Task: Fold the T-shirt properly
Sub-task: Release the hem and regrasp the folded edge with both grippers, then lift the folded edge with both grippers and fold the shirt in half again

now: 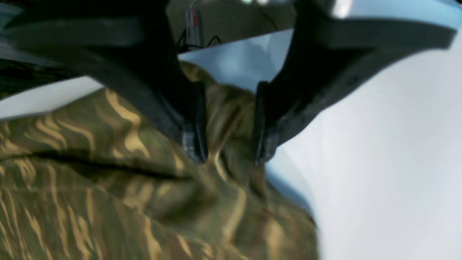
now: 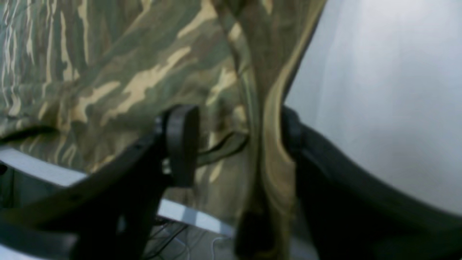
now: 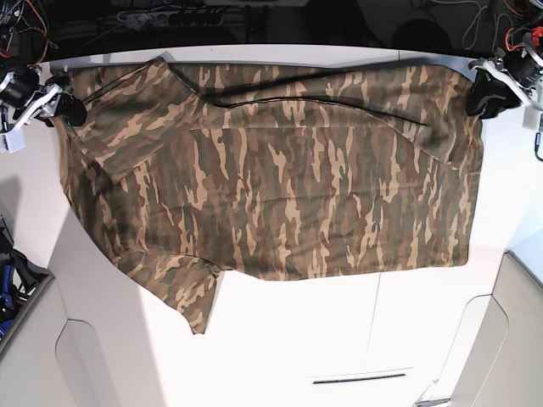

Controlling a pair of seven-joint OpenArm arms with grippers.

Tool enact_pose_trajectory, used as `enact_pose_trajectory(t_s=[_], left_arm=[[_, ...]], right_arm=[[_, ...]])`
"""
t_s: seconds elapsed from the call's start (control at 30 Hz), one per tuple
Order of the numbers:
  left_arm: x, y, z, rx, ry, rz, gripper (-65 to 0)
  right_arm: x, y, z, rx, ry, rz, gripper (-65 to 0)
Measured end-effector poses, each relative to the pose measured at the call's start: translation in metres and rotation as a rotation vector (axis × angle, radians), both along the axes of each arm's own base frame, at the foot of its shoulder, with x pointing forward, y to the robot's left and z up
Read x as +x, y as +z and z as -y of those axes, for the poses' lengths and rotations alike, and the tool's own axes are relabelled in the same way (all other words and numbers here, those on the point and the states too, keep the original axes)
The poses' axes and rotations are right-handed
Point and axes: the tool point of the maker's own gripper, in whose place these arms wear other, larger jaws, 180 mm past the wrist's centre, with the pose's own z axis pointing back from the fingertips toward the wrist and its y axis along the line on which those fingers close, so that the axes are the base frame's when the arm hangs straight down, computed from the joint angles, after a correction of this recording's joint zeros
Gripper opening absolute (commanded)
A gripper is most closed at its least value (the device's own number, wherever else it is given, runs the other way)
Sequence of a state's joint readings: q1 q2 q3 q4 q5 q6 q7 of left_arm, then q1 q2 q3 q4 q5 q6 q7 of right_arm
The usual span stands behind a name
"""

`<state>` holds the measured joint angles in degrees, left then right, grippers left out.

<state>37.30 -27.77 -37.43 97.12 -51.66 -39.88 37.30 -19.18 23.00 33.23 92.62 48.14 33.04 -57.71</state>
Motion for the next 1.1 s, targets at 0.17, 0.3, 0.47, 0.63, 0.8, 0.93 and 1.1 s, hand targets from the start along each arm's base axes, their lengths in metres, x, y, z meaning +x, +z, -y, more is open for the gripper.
enact_pose_trajectory(t_s=[0.17, 0.3, 0.47, 0.63, 0.8, 0.93, 1.1], left_arm=[[0.001, 0.022, -0.032, 0.044, 0.081, 0.057, -41.3], [0.012, 0.048, -0.054, 0.07, 0.142, 0.145, -36.5], [0.039, 0.073, -0.062, 0.083, 0.158, 0.253, -30.5], [0.07, 0.086, -0.063, 0.087, 0.148, 0.336, -30.5], [0.111, 0.069, -0.068, 0.114, 0.122, 0.332, -30.4], [0.149, 0.049, -0.07, 0.105, 0.104, 0.298, -30.3], [0.187, 0.021, -0.074, 0.063, 0.127, 0.244, -29.9]], right_arm=[[0.024, 0.026, 0.031, -0.04, -0.095, 0.126, -34.0], [0.053, 0.051, 0.054, -0.101, -0.175, 0.272, -34.0], [0.089, 0.07, 0.063, -0.124, -0.214, 0.382, -34.0], [0.128, 0.064, 0.063, -0.04, -0.248, 0.394, -34.0], [0.171, 0.045, 0.053, 0.052, -0.263, 0.355, -34.0], [0.2, 0.035, 0.042, 0.07, -0.253, 0.34, -34.0], [0.22, 0.025, 0.024, 0.085, -0.216, 0.311, -33.9]])
